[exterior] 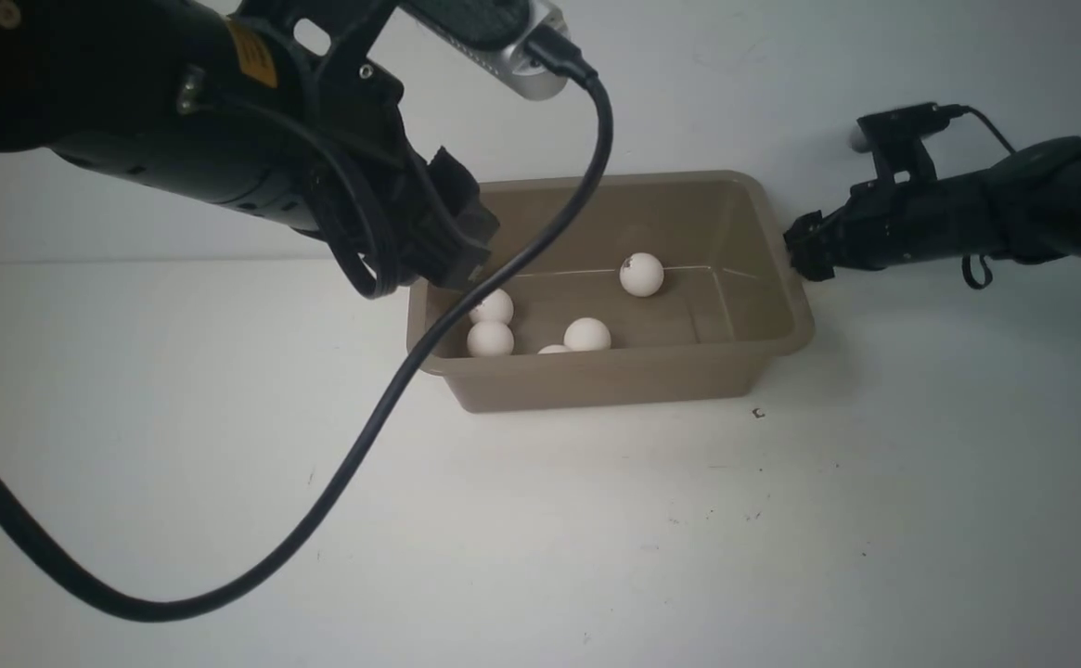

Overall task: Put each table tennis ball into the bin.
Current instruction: Use the right arm to clamp the table tennis ball closest to it

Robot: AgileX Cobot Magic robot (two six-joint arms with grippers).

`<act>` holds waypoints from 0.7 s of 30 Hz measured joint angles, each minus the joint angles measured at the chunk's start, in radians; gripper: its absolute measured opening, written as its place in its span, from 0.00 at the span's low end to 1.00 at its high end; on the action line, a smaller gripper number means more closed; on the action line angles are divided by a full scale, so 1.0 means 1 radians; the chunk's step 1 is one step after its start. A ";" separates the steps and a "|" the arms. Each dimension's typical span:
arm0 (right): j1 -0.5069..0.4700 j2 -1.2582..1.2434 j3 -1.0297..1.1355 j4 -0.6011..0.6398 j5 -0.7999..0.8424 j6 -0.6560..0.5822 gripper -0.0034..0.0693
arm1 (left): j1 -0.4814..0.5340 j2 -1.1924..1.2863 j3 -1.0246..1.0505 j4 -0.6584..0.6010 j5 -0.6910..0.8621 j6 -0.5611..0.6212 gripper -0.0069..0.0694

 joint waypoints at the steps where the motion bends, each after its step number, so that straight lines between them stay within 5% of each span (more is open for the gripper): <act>1: -0.007 -0.005 0.000 -0.001 0.001 0.003 0.70 | 0.000 0.000 0.000 0.000 0.000 0.000 0.61; 21: -0.036 -0.017 0.000 -0.070 0.072 0.056 0.70 | 0.000 0.000 0.000 0.000 -0.022 -0.001 0.61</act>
